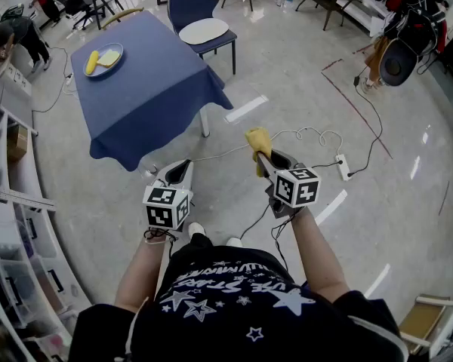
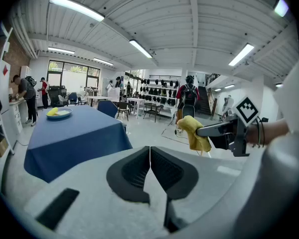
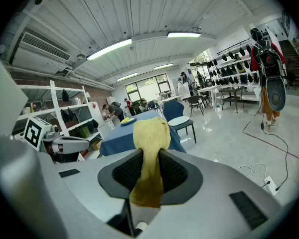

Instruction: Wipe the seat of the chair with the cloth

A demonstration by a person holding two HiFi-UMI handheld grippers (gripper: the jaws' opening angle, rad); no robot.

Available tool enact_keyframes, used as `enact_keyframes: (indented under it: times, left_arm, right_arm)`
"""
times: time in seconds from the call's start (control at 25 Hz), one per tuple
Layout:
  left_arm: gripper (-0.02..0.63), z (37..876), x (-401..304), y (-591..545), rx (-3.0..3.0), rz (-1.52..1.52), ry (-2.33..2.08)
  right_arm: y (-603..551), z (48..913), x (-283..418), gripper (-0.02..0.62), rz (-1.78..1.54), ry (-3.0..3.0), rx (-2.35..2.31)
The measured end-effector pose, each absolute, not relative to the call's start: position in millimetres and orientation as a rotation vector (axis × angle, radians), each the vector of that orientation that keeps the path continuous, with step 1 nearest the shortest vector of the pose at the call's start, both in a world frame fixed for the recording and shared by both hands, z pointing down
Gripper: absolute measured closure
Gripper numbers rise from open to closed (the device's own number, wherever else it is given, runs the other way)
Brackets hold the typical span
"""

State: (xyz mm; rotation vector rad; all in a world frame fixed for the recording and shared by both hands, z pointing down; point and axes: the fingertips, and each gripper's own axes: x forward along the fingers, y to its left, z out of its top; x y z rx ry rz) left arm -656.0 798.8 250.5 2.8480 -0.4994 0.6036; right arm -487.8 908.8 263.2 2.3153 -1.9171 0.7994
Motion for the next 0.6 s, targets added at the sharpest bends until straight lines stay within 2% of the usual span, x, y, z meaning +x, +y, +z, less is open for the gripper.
enact_keyframes:
  times: [0.6]
  left_arm:
    - [0.584, 250, -677, 813, 2.825, 0.61, -0.626]
  right_arm:
    - [923, 262, -496, 0.495, 0.805, -1.991, 2.263]
